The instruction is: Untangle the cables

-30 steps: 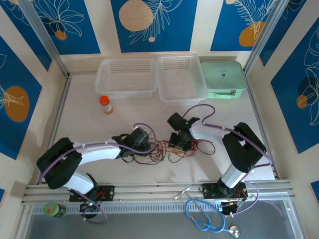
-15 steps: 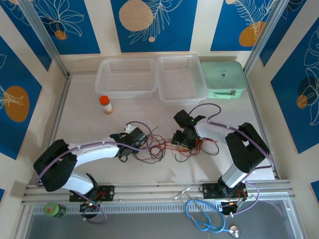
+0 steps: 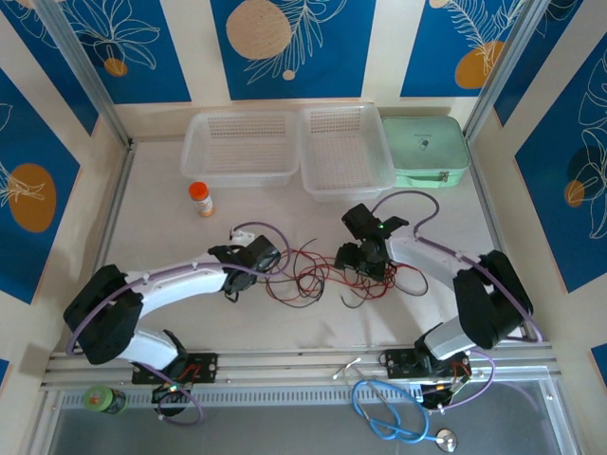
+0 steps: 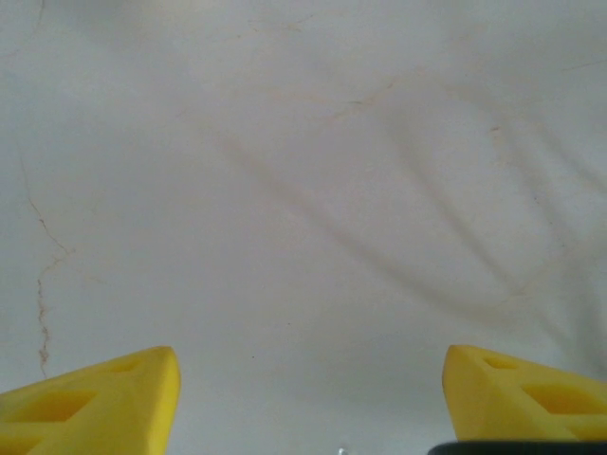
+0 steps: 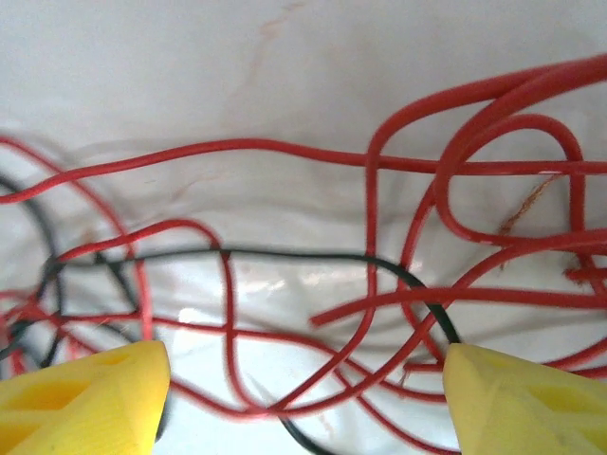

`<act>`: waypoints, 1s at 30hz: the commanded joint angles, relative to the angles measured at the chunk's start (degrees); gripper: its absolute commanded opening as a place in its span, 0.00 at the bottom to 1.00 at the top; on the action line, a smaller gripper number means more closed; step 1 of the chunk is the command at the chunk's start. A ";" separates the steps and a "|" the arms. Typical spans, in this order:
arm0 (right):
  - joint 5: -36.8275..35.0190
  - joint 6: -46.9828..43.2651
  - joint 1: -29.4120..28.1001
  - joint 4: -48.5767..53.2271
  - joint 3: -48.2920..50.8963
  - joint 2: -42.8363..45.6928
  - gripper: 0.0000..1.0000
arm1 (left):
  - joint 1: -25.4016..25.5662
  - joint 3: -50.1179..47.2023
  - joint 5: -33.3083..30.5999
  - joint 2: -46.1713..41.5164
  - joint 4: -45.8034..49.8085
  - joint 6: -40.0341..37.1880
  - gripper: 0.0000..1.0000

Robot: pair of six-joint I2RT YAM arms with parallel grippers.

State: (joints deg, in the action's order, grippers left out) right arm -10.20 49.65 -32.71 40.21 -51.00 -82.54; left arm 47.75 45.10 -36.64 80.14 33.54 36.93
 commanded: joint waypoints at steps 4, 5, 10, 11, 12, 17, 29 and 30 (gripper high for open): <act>5.01 0.86 0.36 3.35 -2.17 7.73 0.79 | -0.32 4.73 14.11 -8.06 -3.39 -9.15 0.75; 4.87 1.14 0.52 3.89 -2.17 8.61 0.78 | -0.33 5.79 16.40 -7.86 -2.78 -9.63 0.75; 1.88 2.31 2.21 8.49 -1.33 12.50 0.70 | 1.22 11.19 27.82 -2.10 -0.50 -12.19 0.75; 1.13 2.43 2.66 9.43 -1.00 13.02 0.69 | 1.92 11.99 28.99 -0.41 -0.69 -12.42 0.75; 0.08 2.59 3.17 10.28 -0.48 13.56 0.67 | 2.83 12.73 29.88 1.72 -1.32 -12.58 0.75; -2.90 3.06 6.27 12.09 3.98 14.80 0.64 | 5.70 16.09 31.44 12.49 -6.41 -9.96 0.74; -3.85 4.11 11.11 2.79 9.55 4.31 0.52 | 6.73 17.84 23.13 25.86 -1.01 -4.13 0.73; -4.43 3.66 11.41 2.77 8.99 3.17 0.49 | 6.66 16.72 21.80 25.66 -0.02 -3.52 0.73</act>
State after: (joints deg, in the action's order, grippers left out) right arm -12.99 53.25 -21.98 44.56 -41.01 -77.34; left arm 54.17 63.59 -10.02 104.71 27.44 31.03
